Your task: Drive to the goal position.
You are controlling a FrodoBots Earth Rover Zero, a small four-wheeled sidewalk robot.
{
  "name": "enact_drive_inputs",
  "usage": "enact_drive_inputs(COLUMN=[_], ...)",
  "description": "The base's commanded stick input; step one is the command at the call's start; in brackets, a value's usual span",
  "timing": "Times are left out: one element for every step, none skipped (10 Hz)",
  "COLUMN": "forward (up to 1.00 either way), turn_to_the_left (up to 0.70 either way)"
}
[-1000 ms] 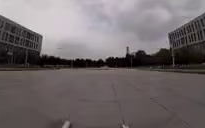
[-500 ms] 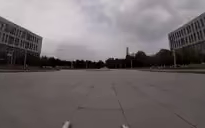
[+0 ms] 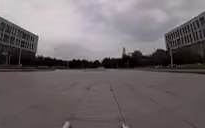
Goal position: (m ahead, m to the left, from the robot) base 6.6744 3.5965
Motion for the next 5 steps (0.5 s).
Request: enact_drive_inputs(forward=[0.7,0.7,0.7,0.7,0.7], turn_to_the_left=[0.0,0.0,0.0,0.0,0.0])
